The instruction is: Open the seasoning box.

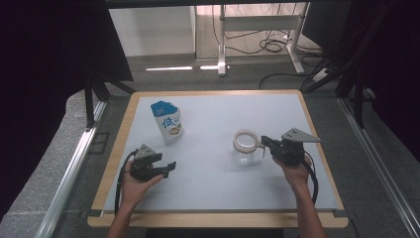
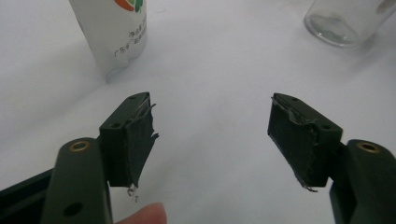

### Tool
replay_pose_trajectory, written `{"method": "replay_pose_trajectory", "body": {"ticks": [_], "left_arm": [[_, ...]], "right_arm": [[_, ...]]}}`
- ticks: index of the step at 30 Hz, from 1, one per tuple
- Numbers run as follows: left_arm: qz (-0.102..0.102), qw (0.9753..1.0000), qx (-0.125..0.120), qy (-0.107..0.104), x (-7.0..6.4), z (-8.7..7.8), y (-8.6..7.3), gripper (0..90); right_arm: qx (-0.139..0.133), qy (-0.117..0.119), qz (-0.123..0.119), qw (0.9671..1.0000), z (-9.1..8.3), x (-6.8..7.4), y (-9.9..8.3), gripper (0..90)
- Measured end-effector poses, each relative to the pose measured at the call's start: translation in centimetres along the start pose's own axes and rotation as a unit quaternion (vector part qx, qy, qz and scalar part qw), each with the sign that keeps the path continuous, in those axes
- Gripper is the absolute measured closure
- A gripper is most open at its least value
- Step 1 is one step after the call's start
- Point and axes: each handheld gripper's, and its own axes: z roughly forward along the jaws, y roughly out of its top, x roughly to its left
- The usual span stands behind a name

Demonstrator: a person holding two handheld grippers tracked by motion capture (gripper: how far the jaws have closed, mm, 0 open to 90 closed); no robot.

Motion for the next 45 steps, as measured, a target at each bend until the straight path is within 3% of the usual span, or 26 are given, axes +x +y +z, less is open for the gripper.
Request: {"method": "replay_pose_trajectory", "body": {"ticks": [5,10,15,20,21,26,30,45], "left_arm": [[-0.013,0.9999,-0.002,-0.005,0.3,0.1,-0.1,39.0],[-0.014,0.9998,-0.004,-0.016,0.2,0.5,-0.2,53.3],[-0.01,0.9993,-0.018,-0.031,-1.1,0.7,0.7,72.7],[0.006,0.9987,-0.023,-0.044,-2.2,1.3,2.2,83.9],[0.008,0.9979,-0.029,-0.057,-2.8,1.7,2.9,85.9],[0.018,0.9969,-0.034,-0.069,-3.6,2.6,4.2,89.3],[0.015,0.995,-0.04,-0.091,-4.3,3.9,5.4,89.5],[0.049,0.9918,-0.019,-0.117,-7.3,7.9,8.2,90.0]], "right_arm": [[-0.002,0.001,0.002,1.0,-0.1,-0.1,-0.1,90.0],[-0.003,0.003,0.004,1.0,-0.1,-0.1,-0.1,90.0],[-0.008,0.007,0.012,0.9999,-0.1,-0.3,-0.3,90.0],[-0.016,0.011,0.025,0.9995,-0.2,-0.7,-0.5,90.0],[-0.017,0.009,0.025,0.9995,-0.2,-0.6,-0.6,90.0],[-0.017,0.006,0.021,0.9996,-0.3,-0.5,-0.6,90.0],[-0.018,0.005,0.018,0.9997,-0.3,-0.4,-0.6,90.0],[-0.016,0.004,0.017,0.9997,-0.4,-0.4,-0.8,90.0]]}}
